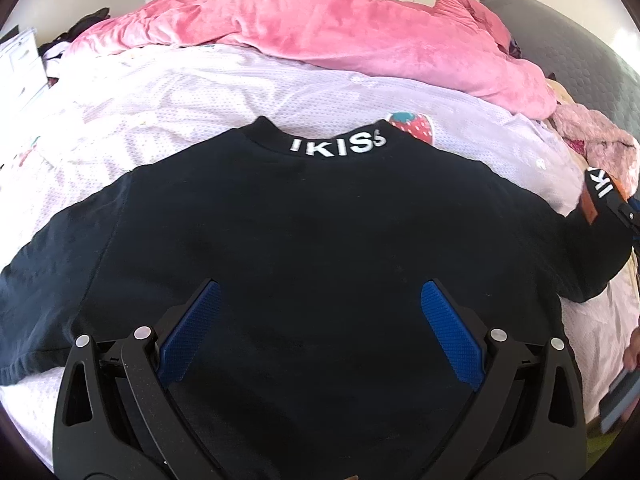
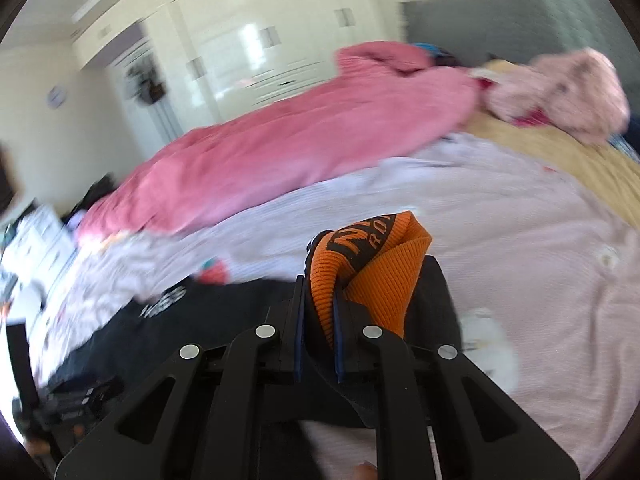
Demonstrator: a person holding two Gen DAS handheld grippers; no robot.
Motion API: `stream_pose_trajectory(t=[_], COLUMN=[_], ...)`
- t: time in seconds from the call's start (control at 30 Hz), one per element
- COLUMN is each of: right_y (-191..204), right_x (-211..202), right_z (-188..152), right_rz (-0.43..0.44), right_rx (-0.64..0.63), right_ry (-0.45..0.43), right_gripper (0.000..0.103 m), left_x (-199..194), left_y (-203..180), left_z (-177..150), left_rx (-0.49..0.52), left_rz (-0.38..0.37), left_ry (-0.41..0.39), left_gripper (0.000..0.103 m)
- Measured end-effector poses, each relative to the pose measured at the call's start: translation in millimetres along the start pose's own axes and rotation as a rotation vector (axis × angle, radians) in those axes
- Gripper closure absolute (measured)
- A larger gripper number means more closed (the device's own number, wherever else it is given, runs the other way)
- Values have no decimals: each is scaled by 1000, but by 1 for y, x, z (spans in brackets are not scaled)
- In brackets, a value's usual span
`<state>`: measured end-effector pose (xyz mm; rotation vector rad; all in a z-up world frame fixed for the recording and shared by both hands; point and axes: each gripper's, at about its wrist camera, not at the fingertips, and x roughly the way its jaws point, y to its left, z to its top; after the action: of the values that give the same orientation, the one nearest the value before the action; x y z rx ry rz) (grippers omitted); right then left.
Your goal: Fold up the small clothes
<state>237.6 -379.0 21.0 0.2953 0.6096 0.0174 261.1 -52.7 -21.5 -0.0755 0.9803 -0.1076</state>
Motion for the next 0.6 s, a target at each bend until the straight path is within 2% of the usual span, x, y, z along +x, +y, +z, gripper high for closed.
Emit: stream_pose_trajectory(t=[0.2, 0.3, 0.37, 0.5, 0.6], right_y=[49, 58, 61, 42, 22], right_x=[8, 5, 1, -7, -3], right_z=[-12, -15, -13, -3, -1], right_rz=[96, 195, 222, 209, 111], right_rx=[-96, -104, -105, -64, -27], right_ry=[36, 42, 20, -18, 5], right_gripper=[88, 85, 81, 76, 75], left_x=[2, 3, 4, 6, 8], left_y=[8, 6, 3, -14, -36], left_z=[-1, -3, -3, -4, -4], left_rx=[-25, -27, -24, -35, -24], left_rz=[0, -10, -26, -116, -206], left_ry=[7, 15, 19, 32, 45], left_gripper=[9, 9, 9, 9, 9])
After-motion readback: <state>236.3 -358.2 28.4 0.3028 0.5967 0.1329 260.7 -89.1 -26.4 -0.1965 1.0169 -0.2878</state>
